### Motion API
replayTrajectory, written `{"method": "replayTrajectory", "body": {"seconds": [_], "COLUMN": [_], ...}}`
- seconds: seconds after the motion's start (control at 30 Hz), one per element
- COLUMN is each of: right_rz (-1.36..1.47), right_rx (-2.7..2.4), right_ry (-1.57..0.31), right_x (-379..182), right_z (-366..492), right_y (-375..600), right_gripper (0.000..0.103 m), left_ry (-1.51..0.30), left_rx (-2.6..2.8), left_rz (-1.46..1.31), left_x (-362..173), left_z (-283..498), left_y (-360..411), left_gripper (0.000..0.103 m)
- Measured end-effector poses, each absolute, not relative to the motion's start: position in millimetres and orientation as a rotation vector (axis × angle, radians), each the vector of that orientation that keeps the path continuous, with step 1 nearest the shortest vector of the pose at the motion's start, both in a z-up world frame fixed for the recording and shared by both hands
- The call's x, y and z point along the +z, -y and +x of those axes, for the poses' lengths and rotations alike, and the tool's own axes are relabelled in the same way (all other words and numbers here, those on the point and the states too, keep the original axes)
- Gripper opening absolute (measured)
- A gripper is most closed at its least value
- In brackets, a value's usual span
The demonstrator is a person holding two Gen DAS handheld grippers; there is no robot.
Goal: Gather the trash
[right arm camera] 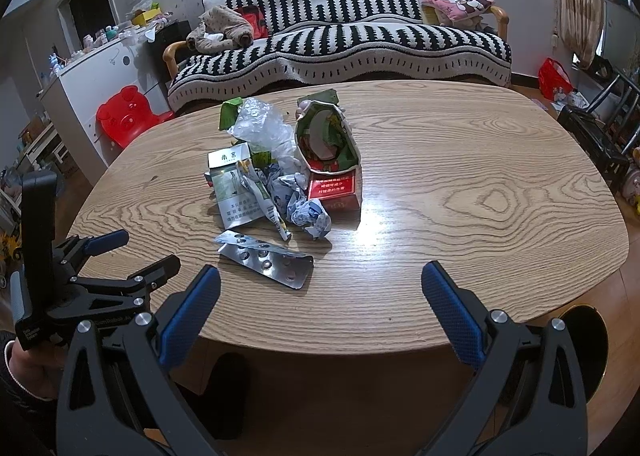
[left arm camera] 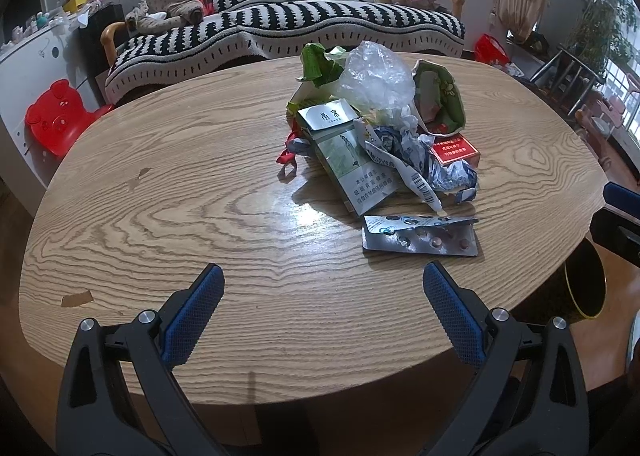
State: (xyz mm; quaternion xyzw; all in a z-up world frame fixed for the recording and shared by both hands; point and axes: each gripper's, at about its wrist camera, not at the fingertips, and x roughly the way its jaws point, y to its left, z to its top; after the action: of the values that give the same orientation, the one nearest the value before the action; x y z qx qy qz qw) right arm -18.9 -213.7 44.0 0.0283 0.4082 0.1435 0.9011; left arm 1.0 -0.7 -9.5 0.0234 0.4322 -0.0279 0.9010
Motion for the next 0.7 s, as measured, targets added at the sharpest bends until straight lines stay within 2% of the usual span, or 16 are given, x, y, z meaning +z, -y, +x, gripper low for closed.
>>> {"method": "replayTrajectory", "body": {"seconds": [0.27, 0.43, 0.7], "right_rz": [0.054, 0.044, -0.013], "right_rx": [0.298, 0.285, 0.237], "right_ry": [-0.840, -0.828, -0.769], "right_x": [44.5, 47.7, 50.3], "right_z": [-18.0, -7.3, 48.9], "right_y": [212.9, 213.0, 199.9], "right_gripper": [0.097, 0.097, 0.097], "left_ry": [-0.895, -0.975, -0.982], "left_rx": [-0.079, -0.078, -0.147], "left_rz": [0.005, -0.047, -0.057], "left_x": [-7.6, -16.6, -27.7], "left_z": [1.3, 20.3, 65.0], "left_y": [-3.5, -13.5, -9.3], "left_gripper": [0.097, 0.097, 0.096]}}
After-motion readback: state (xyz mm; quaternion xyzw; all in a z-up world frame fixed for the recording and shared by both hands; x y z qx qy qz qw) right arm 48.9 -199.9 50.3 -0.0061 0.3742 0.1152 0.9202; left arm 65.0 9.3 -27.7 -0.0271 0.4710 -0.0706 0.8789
